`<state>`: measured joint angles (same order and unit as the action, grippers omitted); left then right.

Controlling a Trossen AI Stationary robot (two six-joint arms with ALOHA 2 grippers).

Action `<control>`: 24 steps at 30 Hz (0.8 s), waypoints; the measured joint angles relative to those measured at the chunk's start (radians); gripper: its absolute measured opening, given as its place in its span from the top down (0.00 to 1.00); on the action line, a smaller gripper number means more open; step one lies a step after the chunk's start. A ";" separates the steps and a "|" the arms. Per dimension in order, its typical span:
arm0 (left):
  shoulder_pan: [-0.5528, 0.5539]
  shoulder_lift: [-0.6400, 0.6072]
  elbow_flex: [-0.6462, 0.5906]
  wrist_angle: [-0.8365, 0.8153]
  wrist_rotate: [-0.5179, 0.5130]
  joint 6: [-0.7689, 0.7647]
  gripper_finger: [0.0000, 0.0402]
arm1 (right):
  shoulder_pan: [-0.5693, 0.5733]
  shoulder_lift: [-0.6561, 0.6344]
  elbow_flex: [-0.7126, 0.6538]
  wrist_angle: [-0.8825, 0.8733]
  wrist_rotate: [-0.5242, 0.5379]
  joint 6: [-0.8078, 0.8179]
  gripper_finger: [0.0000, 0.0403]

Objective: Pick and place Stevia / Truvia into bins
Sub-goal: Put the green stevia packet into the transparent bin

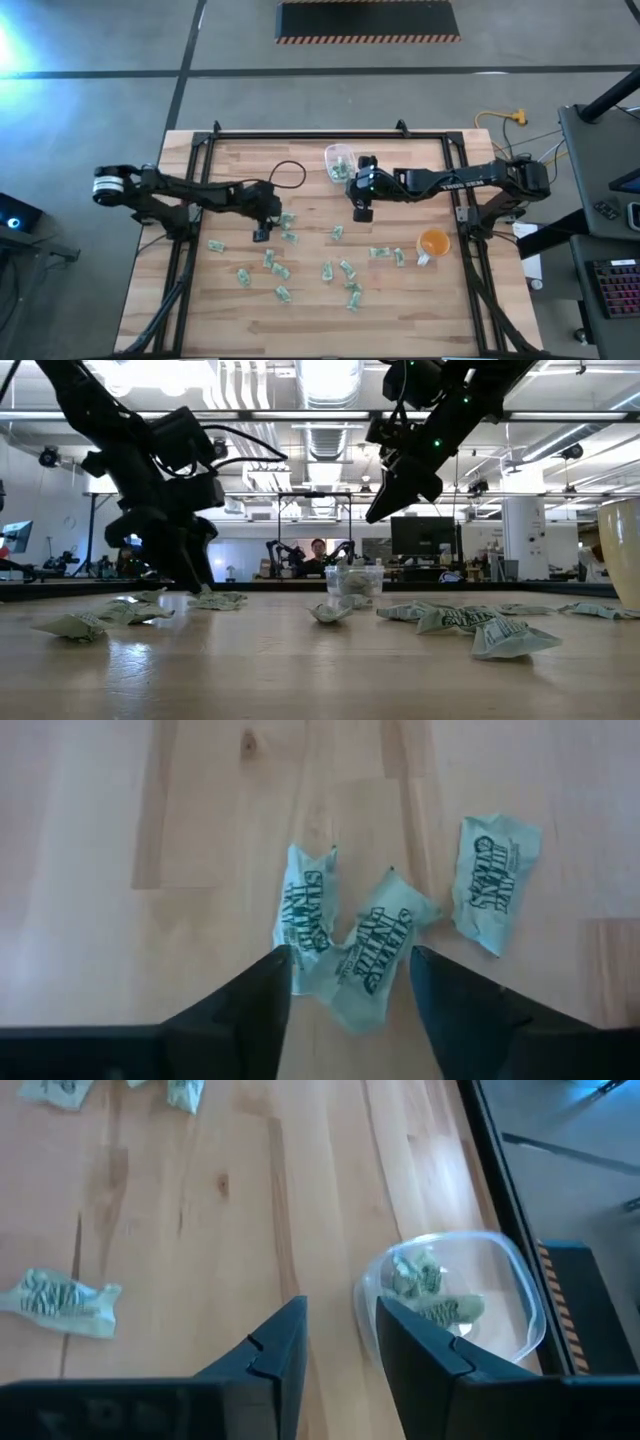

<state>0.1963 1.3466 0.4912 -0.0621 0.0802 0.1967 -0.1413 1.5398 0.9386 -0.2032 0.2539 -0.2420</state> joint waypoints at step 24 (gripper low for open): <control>0.016 -0.028 0.048 0.071 -0.188 0.106 1.00 | 0.055 -0.016 -0.023 -0.214 -0.174 0.212 0.79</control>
<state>0.2119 1.3186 0.5396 0.0089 -0.1081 0.3027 -0.0861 1.5236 0.9156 -0.4174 0.0798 -0.0299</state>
